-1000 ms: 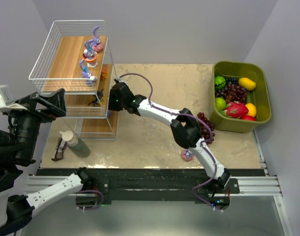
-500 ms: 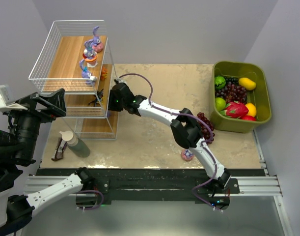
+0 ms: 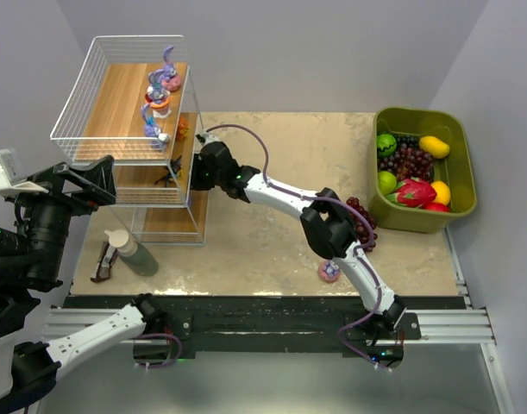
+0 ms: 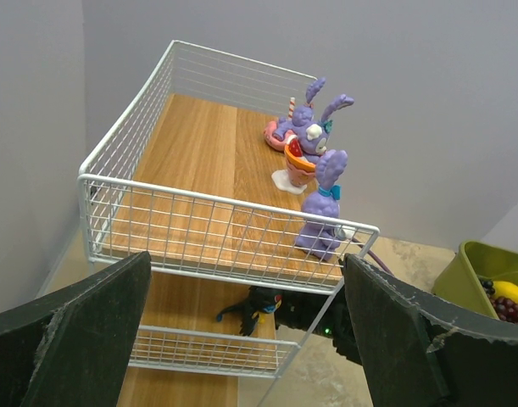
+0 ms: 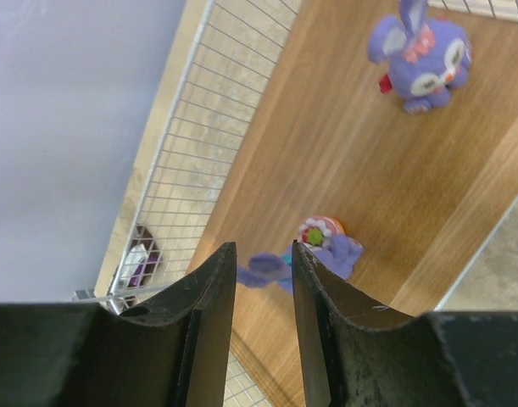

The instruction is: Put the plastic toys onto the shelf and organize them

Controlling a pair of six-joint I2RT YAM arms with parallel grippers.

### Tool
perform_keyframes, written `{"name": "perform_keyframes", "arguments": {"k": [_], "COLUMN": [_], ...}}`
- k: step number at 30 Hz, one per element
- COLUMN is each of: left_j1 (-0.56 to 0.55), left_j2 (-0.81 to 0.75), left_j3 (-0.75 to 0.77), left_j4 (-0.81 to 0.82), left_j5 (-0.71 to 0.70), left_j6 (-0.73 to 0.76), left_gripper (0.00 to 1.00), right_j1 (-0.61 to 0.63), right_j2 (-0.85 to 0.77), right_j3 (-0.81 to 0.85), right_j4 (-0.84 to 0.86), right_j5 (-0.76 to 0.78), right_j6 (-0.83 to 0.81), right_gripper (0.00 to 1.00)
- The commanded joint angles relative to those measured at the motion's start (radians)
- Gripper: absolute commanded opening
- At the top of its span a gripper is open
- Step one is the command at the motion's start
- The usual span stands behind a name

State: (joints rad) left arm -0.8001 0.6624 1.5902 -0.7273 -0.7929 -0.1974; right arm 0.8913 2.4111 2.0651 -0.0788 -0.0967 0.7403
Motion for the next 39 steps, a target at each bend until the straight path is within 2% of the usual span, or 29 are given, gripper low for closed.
{"name": "perform_keyframes", "arguments": {"k": [1, 21, 39], "left_j1": [-0.002, -0.002, -0.004], "left_j2": [-0.006, -0.006, -0.007], "left_j3": [0.002, 0.001, 0.001], "left_j4": [0.006, -0.001, -0.006], "left_j5": [-0.016, -0.022, -0.026], "left_j6": [0.009, 0.006, 0.006], "left_gripper": [1.0, 0.99, 1.0], "right_j1": [0.003, -0.031, -0.034], "right_j2": [-0.052, 0.022, 0.048], "right_j3": [0.033, 0.041, 0.017], "right_j4": [0.074, 0.16, 0.163], "right_j5": [-0.047, -0.233, -0.247], "right_j6": [-0.05, -0.099, -0.101], "right_gripper": [0.36, 0.41, 0.42]}}
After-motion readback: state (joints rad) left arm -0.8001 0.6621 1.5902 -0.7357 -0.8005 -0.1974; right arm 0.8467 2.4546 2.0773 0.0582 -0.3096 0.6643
